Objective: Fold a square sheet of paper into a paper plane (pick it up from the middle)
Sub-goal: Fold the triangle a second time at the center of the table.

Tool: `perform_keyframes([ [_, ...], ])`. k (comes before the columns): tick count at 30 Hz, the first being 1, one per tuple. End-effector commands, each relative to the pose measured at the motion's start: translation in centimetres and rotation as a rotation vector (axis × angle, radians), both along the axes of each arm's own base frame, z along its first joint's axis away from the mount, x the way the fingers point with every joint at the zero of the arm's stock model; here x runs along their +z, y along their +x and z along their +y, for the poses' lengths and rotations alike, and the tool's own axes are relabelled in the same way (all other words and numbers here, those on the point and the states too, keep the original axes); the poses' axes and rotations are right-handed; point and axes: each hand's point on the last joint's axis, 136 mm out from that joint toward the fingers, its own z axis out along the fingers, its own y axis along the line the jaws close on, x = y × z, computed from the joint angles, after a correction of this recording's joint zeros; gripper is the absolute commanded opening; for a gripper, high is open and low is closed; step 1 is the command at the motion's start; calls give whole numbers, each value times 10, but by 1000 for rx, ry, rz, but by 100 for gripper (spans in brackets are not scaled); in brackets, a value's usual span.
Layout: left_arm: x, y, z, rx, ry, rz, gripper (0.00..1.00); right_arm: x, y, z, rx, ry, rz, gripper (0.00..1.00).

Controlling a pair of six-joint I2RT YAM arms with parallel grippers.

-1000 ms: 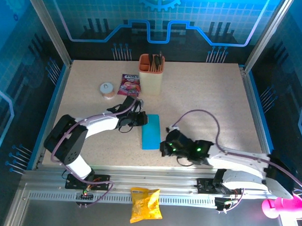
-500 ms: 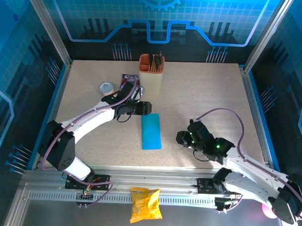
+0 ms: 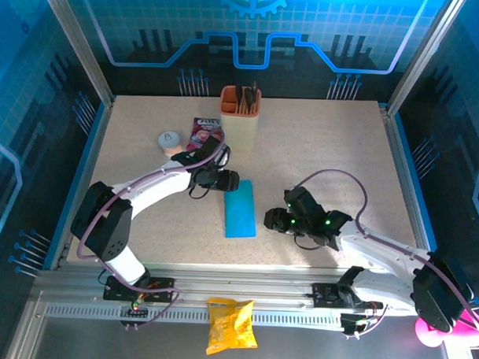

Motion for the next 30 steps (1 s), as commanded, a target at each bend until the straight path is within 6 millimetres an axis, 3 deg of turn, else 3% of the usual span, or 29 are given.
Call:
perform_keyframes([
  [1, -16, 0, 7, 50, 35, 6, 61, -4, -1, 16, 33, 41, 39, 49],
  [10, -41, 11, 18, 66, 146, 8, 62, -28, 12, 47, 86, 48, 109, 52],
  [17, -62, 12, 22, 74, 177, 34, 61, -49, 12, 58, 97, 51, 159, 52],
  [30, -81, 9, 23, 70, 173, 56, 61, -51, 14, 73, 123, 73, 170, 44],
])
